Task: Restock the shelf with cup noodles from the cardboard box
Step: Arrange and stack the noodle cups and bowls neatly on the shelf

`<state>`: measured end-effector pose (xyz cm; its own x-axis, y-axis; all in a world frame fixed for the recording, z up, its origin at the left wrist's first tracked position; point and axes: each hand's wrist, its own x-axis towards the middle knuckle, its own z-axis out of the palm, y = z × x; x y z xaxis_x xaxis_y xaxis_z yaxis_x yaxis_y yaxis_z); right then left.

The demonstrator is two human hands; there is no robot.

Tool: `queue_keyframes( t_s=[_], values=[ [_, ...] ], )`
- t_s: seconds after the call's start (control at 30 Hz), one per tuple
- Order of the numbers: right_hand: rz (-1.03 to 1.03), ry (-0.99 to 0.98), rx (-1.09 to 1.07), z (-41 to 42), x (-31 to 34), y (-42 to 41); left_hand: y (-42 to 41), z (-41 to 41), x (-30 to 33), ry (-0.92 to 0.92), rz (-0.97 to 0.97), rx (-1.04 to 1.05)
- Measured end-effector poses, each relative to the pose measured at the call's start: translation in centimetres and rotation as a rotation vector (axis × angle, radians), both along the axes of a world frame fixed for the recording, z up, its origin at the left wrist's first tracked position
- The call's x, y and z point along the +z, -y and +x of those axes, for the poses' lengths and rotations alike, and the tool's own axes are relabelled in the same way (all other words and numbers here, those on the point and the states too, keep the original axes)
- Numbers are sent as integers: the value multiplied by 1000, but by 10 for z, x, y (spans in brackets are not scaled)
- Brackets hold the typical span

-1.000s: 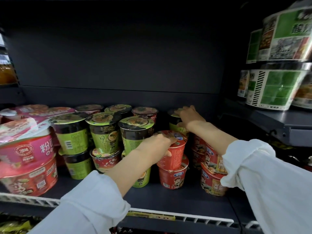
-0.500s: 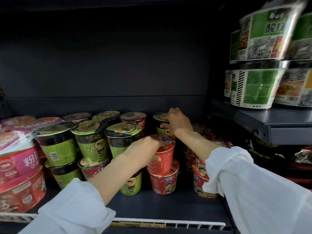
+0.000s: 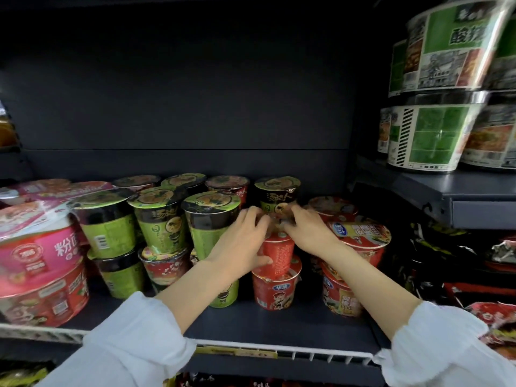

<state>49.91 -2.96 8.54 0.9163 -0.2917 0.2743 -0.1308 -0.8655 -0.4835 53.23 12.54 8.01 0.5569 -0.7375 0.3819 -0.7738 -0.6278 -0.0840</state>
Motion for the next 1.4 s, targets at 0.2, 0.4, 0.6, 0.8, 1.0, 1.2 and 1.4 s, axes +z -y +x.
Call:
queue_keyframes(
  t_s=[0.2, 0.4, 0.6, 0.8, 1.0, 1.2, 1.4],
  values=[
    [269, -195, 70, -9, -9, -6, -10, -21, -29, -266, -271, 236],
    [499, -173, 87, -14, -14, -13, -3, -9, -55, -772, -394, 189],
    [415, -171, 15, -24, -7, -21, 0, -4, -58, -1104, -602, 120],
    [-13, -228, -179, -30, 6, -26, 7, -6, -63, -1183, -525, -1],
    [-198, -228, -122, -22, 6, -24, 3, 7, -67, -1136, -332, -83],
    [-152, -270, -107, -16, 17, -29, 13, 27, -62, -1121, -531, 19],
    [-153, 79, -231, -1, 35, -13, 40, 47, -40, -1316, -841, 114]
  ],
)
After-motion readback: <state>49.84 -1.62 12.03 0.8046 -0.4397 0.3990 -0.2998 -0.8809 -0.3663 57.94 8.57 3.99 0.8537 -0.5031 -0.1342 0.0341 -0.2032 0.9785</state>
